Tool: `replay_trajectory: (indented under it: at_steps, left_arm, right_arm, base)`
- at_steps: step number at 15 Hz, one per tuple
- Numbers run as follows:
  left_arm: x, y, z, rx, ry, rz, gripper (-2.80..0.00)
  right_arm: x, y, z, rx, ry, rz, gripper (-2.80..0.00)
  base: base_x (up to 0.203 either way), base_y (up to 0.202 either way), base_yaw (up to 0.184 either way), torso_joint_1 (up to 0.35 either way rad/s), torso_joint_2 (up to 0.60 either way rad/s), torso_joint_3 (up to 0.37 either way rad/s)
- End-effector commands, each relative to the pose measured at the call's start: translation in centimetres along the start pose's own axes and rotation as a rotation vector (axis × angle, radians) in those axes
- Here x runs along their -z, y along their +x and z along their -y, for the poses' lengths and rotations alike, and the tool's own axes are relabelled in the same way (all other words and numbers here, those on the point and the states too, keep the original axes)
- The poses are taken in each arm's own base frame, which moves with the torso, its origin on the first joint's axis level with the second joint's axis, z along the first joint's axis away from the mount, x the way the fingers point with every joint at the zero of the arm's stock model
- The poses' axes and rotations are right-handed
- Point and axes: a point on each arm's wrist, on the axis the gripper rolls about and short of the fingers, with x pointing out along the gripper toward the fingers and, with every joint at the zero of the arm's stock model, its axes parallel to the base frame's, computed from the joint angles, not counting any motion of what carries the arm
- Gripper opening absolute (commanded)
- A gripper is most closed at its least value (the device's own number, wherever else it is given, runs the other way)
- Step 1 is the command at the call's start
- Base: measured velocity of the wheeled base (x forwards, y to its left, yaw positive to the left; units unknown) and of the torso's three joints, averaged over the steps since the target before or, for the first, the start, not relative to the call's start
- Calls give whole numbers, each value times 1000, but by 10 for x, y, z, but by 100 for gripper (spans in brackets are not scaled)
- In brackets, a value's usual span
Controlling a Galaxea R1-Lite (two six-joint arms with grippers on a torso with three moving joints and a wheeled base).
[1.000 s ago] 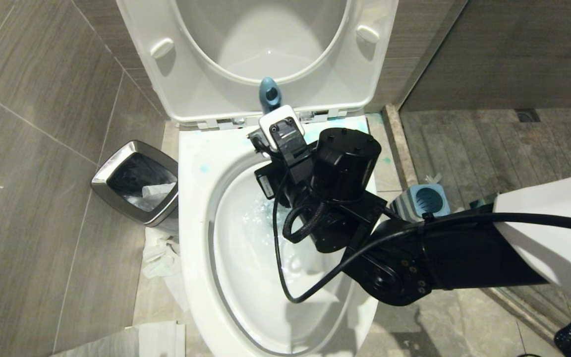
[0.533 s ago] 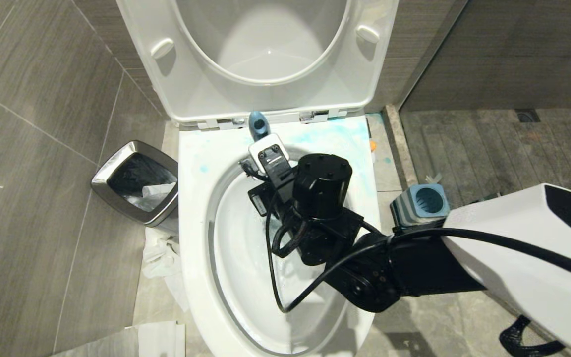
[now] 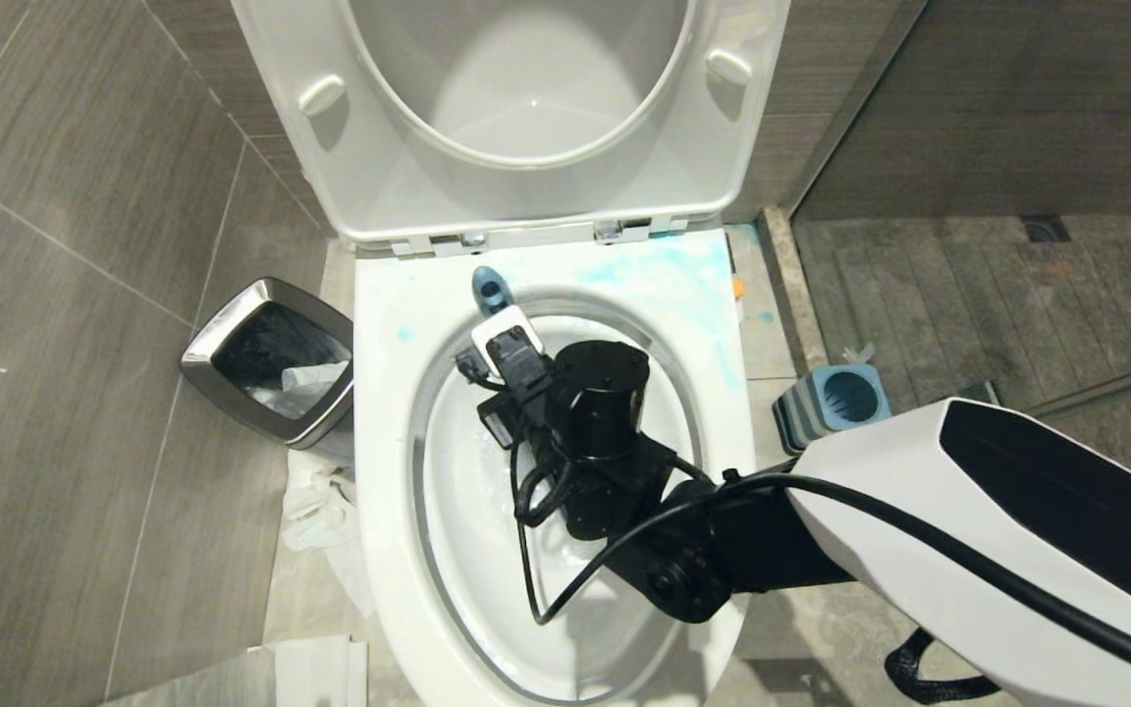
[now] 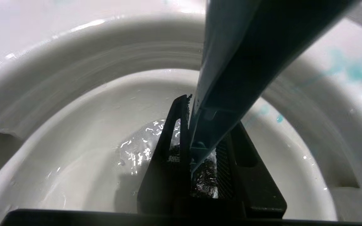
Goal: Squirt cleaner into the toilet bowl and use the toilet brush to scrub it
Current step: Scrub the toilet bowl
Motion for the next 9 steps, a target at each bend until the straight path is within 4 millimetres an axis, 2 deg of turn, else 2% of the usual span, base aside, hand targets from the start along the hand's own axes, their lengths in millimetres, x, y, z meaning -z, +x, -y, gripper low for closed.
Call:
replay_trajectory:
  at_steps: [1,3,4,9]
  left_arm:
    - [0,0,0,0,0,-2,-280]
    - [0,0,0,2,0,-1,-280]
    - [0,0,0,0,-1,-1,-280]
    - [0,0,0,0,-1,-2,-280]
  right_arm:
    - [-43,-14,18,18,21,78,-280]
    - [-75,-30,32,7,30,105,-280]
    - [-85,-36,35,2,32,111,-280]
    - [-105,-31,43,35,73,169,-280]
  base:
    - [0,0,0,0,0,0]
    - [0,0,0,0,0,0]
    - [0,0,0,0,0,0]
    - [0,0,0,0,0,0]
